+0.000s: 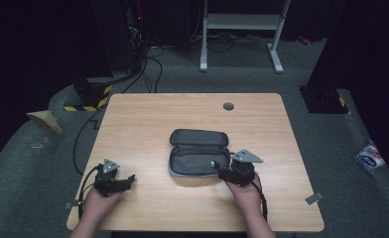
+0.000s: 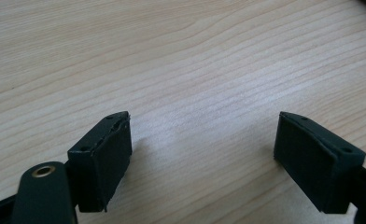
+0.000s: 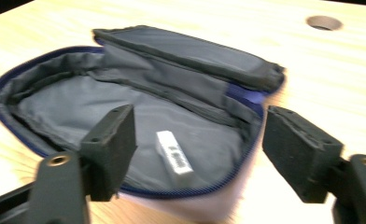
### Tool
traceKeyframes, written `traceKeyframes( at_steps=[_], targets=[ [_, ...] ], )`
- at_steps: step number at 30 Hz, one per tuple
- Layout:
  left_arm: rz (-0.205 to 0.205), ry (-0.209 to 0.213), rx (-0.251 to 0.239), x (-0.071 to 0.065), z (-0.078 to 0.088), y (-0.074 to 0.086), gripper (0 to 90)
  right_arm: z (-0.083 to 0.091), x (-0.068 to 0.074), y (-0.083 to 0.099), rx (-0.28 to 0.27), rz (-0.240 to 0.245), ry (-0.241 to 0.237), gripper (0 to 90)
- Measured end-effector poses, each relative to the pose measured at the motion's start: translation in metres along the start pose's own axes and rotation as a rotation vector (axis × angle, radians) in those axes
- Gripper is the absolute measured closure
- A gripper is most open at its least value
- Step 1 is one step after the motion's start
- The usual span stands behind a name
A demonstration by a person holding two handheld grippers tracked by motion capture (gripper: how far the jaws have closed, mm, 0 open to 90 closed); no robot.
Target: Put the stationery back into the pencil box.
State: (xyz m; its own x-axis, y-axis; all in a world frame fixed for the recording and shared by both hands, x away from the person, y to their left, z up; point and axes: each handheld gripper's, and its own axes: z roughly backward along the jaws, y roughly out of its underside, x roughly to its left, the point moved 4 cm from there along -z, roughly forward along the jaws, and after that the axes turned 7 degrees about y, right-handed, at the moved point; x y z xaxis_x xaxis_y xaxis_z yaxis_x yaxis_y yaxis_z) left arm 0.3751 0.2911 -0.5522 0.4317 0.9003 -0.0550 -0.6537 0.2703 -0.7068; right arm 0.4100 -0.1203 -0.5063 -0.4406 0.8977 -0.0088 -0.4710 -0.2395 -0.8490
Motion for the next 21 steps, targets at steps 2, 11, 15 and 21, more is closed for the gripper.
traceKeyframes(
  at_steps=[2,11,15,21],
  targets=[
    [0.001,0.005,0.0,-0.001,-0.002,-0.002,18.7,0.003,-0.009,0.003,0.003,-0.013,0.021,20.9],
    [0.002,0.029,-0.012,-0.001,-0.011,-0.007,13.6,0.017,-0.065,0.034,0.084,-0.085,0.174,16.1],
    [0.001,0.035,-0.018,-0.002,-0.012,-0.008,13.2,0.019,-0.091,0.054,0.155,-0.106,0.267,15.9],
    [-0.001,0.038,-0.018,-0.002,-0.013,-0.008,13.0,0.018,-0.106,0.066,0.233,-0.134,0.32,15.0]
  ],
)
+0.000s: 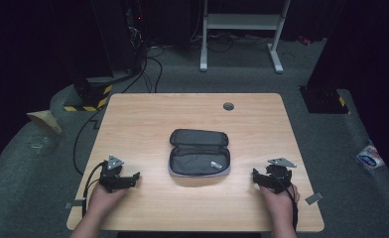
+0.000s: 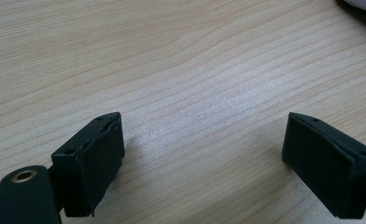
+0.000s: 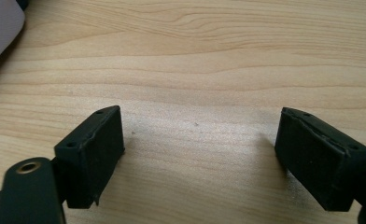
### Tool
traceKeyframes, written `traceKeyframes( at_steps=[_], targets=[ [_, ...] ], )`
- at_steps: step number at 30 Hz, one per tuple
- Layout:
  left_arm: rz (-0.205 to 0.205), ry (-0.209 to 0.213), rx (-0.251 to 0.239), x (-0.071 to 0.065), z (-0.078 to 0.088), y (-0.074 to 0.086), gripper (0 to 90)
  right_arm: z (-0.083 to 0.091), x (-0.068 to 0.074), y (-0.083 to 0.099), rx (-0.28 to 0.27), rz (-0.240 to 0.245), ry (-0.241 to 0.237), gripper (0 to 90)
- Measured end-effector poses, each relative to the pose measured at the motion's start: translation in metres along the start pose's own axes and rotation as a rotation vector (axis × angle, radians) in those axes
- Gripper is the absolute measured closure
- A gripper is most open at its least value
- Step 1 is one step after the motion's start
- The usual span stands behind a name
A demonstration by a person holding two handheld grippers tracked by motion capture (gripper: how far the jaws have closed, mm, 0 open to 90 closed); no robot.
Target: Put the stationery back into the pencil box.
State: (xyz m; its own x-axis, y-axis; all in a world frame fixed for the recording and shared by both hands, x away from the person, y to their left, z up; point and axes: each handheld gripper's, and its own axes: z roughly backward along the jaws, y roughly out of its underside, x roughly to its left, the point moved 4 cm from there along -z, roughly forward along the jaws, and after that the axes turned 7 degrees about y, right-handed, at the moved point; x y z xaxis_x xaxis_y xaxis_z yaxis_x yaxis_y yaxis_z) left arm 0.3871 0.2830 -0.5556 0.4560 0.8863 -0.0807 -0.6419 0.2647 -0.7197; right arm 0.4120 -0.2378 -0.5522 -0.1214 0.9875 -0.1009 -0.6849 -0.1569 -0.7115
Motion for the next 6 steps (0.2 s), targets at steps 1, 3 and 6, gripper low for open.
traceKeyframes(
  at_steps=[1,3,6],
  targets=[
    [0.0,0.0,0.0,0.0,0.0,0.0,13.0,0.0,0.0,0.0,0.0,0.0,0.0,15.0],
    [0.001,-0.001,-0.001,-0.0001,0.0,0.0001,13.1,-0.0001,-0.0001,0.0,0.0,0.002,0.001,14.9],
    [-0.002,-0.003,-0.004,-0.0001,0.0004,0.0006,13.3,0.0,0.0001,0.0001,0.001,-0.002,0.004,14.6]
  ],
)
